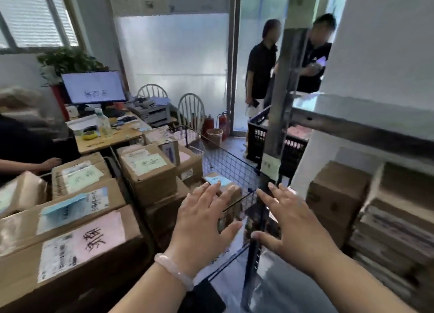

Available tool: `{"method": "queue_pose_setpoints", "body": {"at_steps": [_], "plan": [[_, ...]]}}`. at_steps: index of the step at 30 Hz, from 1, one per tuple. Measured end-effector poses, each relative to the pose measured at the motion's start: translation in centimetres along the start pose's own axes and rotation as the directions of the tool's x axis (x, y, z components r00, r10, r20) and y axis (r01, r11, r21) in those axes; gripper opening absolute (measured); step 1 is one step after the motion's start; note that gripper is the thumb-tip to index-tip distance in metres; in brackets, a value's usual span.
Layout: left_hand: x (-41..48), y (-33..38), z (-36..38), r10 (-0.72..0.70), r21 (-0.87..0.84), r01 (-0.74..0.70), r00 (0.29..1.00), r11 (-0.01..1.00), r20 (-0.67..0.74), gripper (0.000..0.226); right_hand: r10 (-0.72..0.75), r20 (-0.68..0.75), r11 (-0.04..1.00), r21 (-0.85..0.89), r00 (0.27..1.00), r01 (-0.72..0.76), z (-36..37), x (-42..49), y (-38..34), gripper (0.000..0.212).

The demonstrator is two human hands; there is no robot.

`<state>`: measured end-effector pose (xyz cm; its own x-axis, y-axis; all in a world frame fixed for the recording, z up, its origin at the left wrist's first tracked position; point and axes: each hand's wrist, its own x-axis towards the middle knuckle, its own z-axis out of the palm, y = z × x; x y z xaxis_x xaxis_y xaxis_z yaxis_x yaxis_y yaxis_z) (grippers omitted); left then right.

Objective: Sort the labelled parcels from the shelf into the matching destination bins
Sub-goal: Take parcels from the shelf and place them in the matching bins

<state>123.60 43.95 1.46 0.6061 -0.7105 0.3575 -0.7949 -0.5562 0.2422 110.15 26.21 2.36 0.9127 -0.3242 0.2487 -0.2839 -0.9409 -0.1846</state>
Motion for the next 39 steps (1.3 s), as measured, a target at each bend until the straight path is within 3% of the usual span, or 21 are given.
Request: {"method": "queue_pose_setpoints", "body": {"at_steps": [3, 6, 13, 15, 19, 21, 24, 28, 32, 34, 39], "plan": [[1.5, 6.1, 2.0, 0.104, -0.009, -0.104, 0.994, 0.995, 0.019, 0.077, 0.131, -0.083, 0.987, -0.082, 0.988, -0.138, -3.0, -4.5, 4.0, 0.085], [1.8, 12.1, 3.4, 0.192, -0.118, -0.187, 0.981, 0.975, 0.037, 0.074, 0.316, -0.198, 0.945, -0.016, 0.928, -0.325, -5.6, -9.3, 7.3, 0.080], [-0.4, 23.2, 6.0, 0.357, -0.241, -0.330, 0.930, 0.913, 0.082, 0.073, 0.447, -0.274, 0.887, 0.014, 0.851, -0.462, -9.0, -19.0, 12.9, 0.075], [-1.2, 25.5, 6.7, 0.378, -0.260, -0.342, 0.920, 0.903, 0.101, 0.072, 0.538, -0.298, 0.839, 0.099, 0.788, -0.535, -9.1, -21.2, 15.2, 0.074], [-2.8, 28.7, 8.0, 0.381, -0.299, -0.322, 0.910, 0.898, 0.163, 0.070, 0.767, -0.157, 0.634, 0.332, 0.622, -0.698, -8.8, -24.2, 20.9, 0.075], [-3.4, 29.8, 8.6, 0.385, -0.310, -0.322, 0.908, 0.895, 0.167, 0.069, 0.828, -0.164, 0.555, 0.388, 0.537, -0.736, -8.6, -25.4, 23.7, 0.073], [-4.3, 31.1, 9.4, 0.381, -0.332, -0.307, 0.906, 0.892, 0.186, 0.068, 0.900, -0.159, 0.430, 0.464, 0.405, -0.774, -8.0, -27.1, 27.4, 0.074], [-5.4, 32.4, 10.6, 0.372, -0.339, -0.280, 0.894, 0.898, 0.248, 0.065, 0.953, 0.189, 0.049, 0.674, 0.236, -0.737, -7.0, -28.0, 30.9, 0.093], [-6.5, 33.4, 11.2, 0.355, -0.347, -0.243, 0.882, 0.906, 0.311, 0.057, 0.856, 0.479, -0.261, 0.726, 0.195, -0.637, -5.0, -27.7, 32.1, 0.089], [-7.0, 33.6, 11.3, 0.349, -0.346, -0.232, 0.878, 0.909, 0.328, 0.055, 0.845, 0.495, -0.284, 0.735, 0.202, -0.616, -4.1, -27.9, 32.3, 0.076], [-7.5, 34.5, 11.5, 0.349, -0.365, -0.222, 0.876, 0.904, 0.333, 0.061, 0.898, 0.376, -0.214, 0.828, 0.229, -0.518, -3.9, -29.7, 33.0, 0.055]]}}
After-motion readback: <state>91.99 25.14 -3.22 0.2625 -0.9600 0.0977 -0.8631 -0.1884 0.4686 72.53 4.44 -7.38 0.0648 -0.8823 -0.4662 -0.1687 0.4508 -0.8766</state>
